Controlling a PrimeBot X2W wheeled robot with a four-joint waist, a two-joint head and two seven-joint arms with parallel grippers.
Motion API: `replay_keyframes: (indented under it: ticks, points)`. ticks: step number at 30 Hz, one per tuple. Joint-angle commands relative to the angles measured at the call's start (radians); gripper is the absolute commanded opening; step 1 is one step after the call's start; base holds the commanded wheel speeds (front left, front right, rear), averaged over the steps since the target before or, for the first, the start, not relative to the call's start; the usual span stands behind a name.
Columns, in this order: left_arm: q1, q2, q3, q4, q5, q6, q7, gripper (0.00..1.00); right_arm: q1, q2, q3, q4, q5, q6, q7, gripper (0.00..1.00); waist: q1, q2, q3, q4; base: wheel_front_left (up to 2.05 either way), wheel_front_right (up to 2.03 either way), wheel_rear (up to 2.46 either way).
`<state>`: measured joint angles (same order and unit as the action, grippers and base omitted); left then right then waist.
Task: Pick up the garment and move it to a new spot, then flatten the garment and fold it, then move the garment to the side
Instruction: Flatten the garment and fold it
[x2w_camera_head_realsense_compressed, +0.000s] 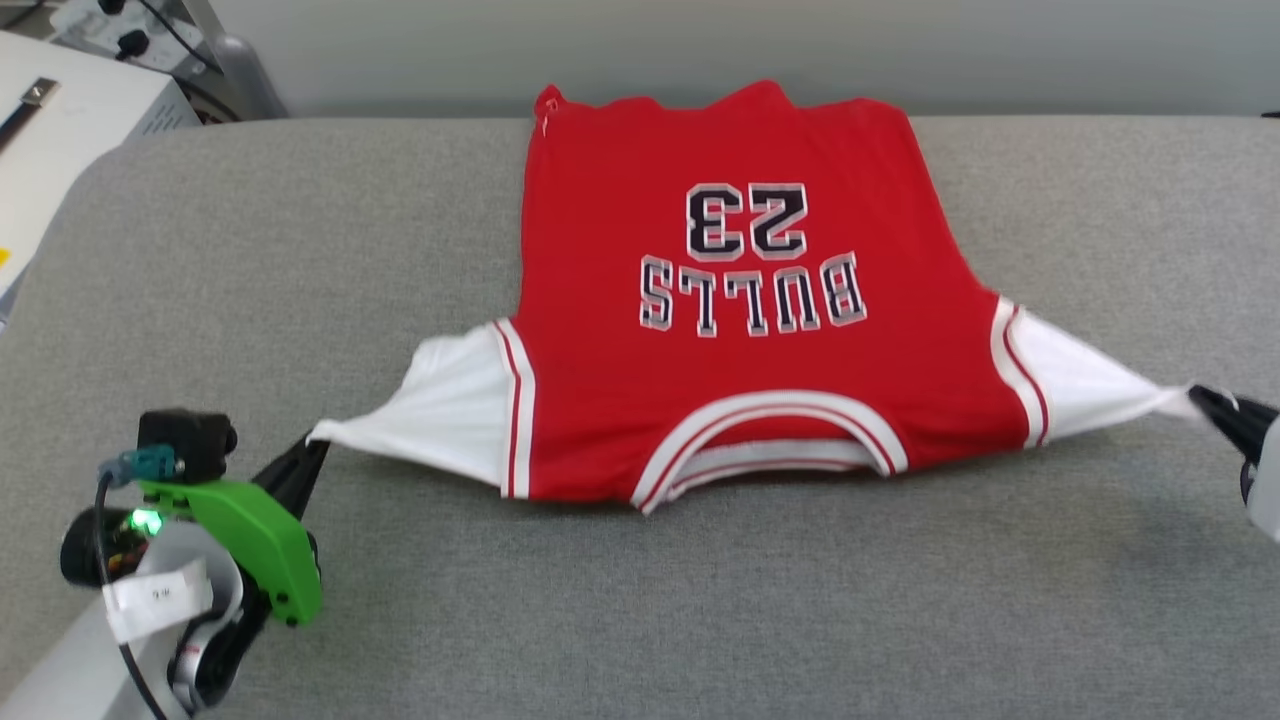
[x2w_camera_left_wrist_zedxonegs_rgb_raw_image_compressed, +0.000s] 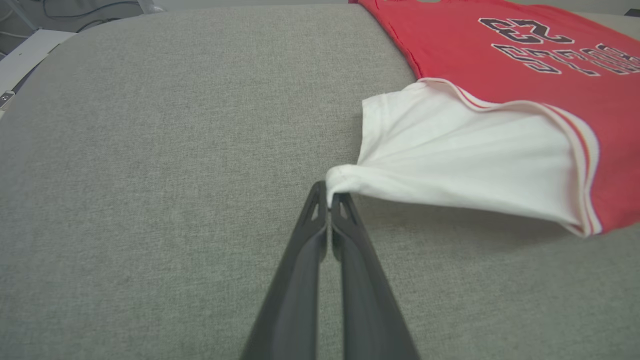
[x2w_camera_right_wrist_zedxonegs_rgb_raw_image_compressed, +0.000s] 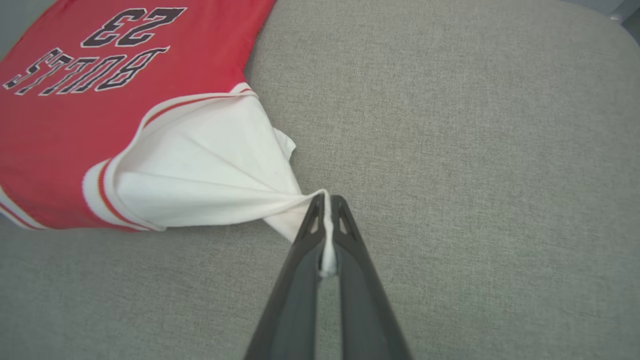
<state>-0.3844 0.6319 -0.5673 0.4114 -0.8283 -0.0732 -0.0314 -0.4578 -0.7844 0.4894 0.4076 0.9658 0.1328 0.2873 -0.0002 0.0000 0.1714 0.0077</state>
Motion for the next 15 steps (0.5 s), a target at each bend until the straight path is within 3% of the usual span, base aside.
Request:
replay_keyframes:
  ticks: [1,15]
  points:
    - [0.041,0.023,0.006,-0.007,-0.017,0.016,0.003,0.00,0.040,-0.025,0.001,-0.004,0.011,-0.002,0.007,0.00,0.0002,0.0000,-0.041,-0.003,0.00,0.00,0.00]
    - [0.306,0.072,-0.010,-0.197,-0.084,0.086,0.026,0.00,0.325,-0.097,-0.055,-0.097,0.103,-0.002,0.106,0.00,0.0002,0.0000,-0.106,0.002,0.00,0.00,0.00]
